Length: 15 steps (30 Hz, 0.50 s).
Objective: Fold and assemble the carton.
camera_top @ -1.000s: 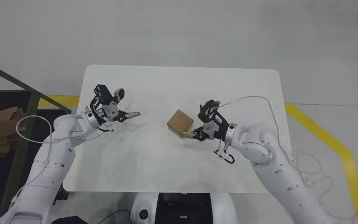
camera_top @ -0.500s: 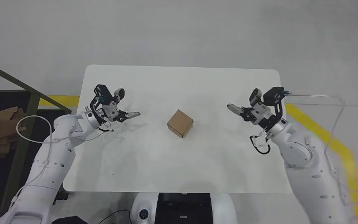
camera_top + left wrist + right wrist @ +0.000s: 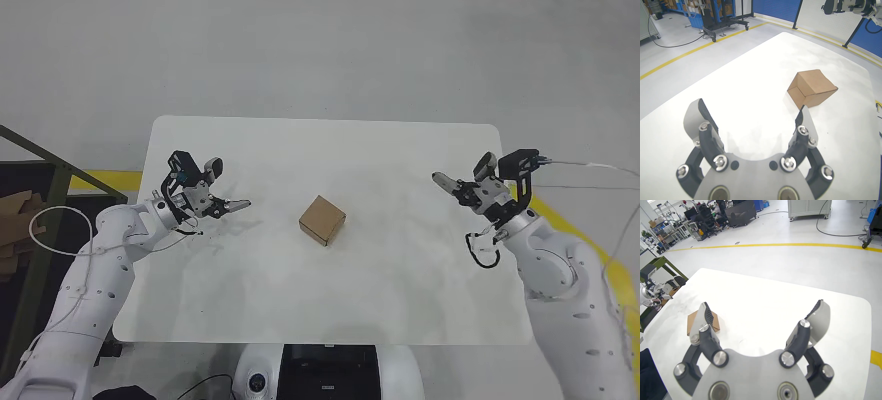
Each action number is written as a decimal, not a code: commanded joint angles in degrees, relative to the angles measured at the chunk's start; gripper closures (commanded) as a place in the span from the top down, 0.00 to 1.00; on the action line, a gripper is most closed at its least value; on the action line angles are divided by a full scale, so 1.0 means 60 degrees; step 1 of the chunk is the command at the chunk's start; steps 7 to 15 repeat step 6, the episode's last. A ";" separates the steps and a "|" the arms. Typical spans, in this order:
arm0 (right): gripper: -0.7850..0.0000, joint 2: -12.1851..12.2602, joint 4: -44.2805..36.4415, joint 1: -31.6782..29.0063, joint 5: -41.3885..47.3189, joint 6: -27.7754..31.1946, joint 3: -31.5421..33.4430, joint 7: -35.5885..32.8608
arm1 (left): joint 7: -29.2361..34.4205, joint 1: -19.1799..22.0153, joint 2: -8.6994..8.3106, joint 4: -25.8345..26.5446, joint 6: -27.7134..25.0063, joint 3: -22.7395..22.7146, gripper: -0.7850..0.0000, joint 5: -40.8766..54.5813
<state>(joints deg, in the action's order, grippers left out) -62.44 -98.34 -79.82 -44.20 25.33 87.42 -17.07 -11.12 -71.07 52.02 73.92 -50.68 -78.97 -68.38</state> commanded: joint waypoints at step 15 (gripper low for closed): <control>1.00 0.0000 0.0001 0.0001 -0.0001 0.0001 -0.0001 -0.0001 | 0.0000 0.0000 0.0000 0.0000 0.0000 0.0000 1.00 0.0000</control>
